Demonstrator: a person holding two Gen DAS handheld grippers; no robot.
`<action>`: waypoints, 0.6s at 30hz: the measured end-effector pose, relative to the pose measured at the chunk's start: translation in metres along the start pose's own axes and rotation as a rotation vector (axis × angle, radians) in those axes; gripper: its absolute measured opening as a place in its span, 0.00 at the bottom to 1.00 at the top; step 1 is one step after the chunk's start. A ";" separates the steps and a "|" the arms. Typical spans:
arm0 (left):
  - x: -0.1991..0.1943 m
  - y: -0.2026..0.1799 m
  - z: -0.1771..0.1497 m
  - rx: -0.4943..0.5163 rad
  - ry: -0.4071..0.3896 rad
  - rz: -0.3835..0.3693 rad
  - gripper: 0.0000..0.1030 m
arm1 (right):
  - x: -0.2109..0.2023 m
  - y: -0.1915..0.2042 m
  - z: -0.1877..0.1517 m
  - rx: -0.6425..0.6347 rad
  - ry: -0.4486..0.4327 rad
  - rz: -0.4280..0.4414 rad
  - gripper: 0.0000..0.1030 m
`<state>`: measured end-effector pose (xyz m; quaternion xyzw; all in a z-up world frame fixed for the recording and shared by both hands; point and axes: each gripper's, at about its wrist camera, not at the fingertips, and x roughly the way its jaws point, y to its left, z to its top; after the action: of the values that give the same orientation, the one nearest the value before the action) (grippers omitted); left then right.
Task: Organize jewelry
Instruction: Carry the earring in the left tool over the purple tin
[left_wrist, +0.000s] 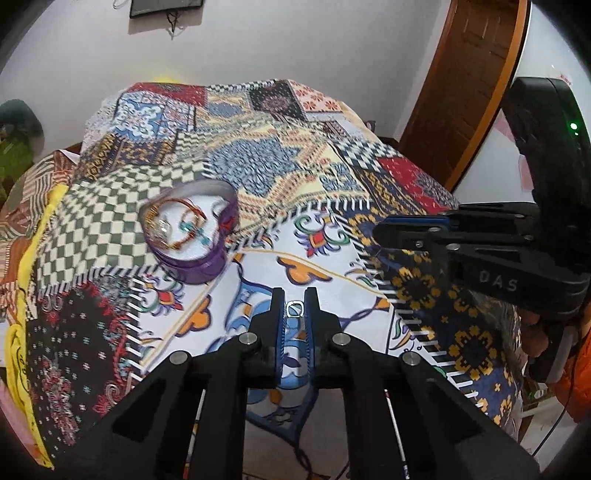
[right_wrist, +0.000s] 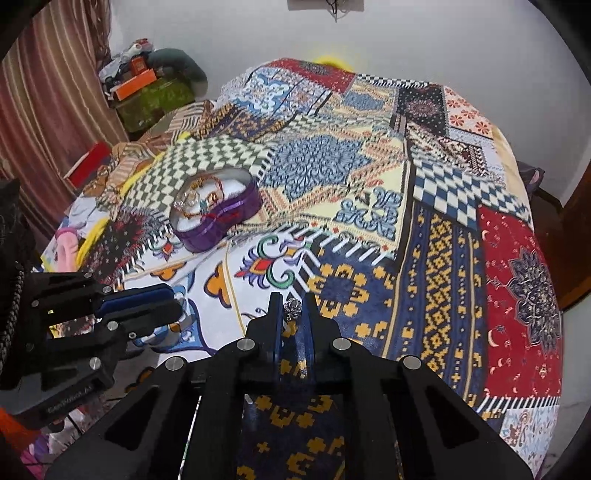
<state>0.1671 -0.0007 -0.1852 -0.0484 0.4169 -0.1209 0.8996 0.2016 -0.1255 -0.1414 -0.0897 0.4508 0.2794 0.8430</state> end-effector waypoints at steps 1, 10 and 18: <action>-0.003 0.001 0.001 -0.002 -0.008 0.005 0.08 | -0.004 0.001 0.002 -0.001 -0.010 -0.001 0.09; -0.029 0.015 0.014 -0.025 -0.080 0.043 0.08 | -0.031 0.010 0.021 0.000 -0.099 0.006 0.09; -0.048 0.026 0.025 -0.035 -0.135 0.074 0.08 | -0.047 0.022 0.040 -0.010 -0.164 0.023 0.09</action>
<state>0.1607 0.0367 -0.1385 -0.0568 0.3586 -0.0768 0.9286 0.1979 -0.1093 -0.0781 -0.0656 0.3797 0.2975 0.8735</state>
